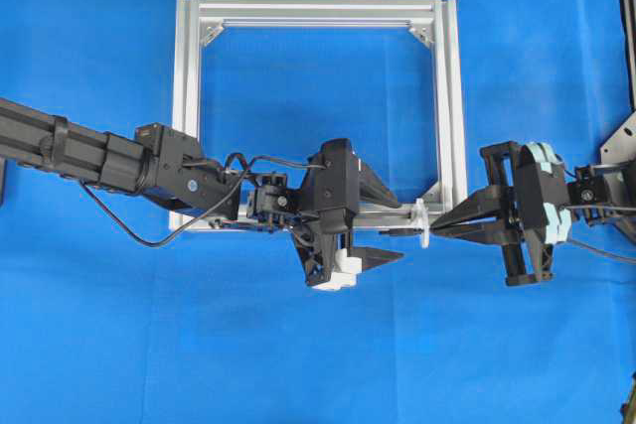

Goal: Insert the wire through the string loop located on the right side.

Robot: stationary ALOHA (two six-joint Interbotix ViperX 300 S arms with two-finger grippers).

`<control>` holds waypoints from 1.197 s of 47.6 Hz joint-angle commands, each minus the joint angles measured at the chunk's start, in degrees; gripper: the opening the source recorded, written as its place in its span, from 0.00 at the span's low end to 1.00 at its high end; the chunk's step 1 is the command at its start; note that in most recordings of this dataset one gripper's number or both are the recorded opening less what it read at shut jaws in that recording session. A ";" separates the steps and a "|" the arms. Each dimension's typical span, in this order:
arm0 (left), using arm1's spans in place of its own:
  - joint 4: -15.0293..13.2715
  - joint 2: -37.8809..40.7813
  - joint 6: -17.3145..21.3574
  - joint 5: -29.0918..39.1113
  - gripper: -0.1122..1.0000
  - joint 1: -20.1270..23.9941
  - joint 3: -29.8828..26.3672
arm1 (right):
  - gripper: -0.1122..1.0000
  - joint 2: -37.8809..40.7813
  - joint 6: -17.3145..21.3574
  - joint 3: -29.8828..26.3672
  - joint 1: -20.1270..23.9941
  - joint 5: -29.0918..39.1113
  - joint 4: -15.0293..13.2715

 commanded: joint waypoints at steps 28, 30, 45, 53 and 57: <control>0.09 -1.14 0.53 0.97 0.17 -0.09 -0.79 | 0.07 -0.26 -0.09 -1.14 -0.09 -0.26 -0.09; 0.09 -1.14 0.53 0.97 0.17 -0.09 -0.79 | 0.07 -0.26 -0.09 -1.14 -0.09 -0.26 -0.09; 0.09 -1.23 0.53 0.88 0.17 -0.18 -0.53 | 0.07 -0.26 0.18 -1.14 -0.18 0.00 0.00; 0.09 -1.32 0.53 0.88 0.17 -0.18 -0.44 | 0.22 -0.26 0.44 -1.32 -0.18 0.35 0.09; 0.09 -1.49 0.53 0.88 0.17 -0.18 -0.09 | 0.41 -0.26 0.44 -1.41 -0.09 0.53 0.09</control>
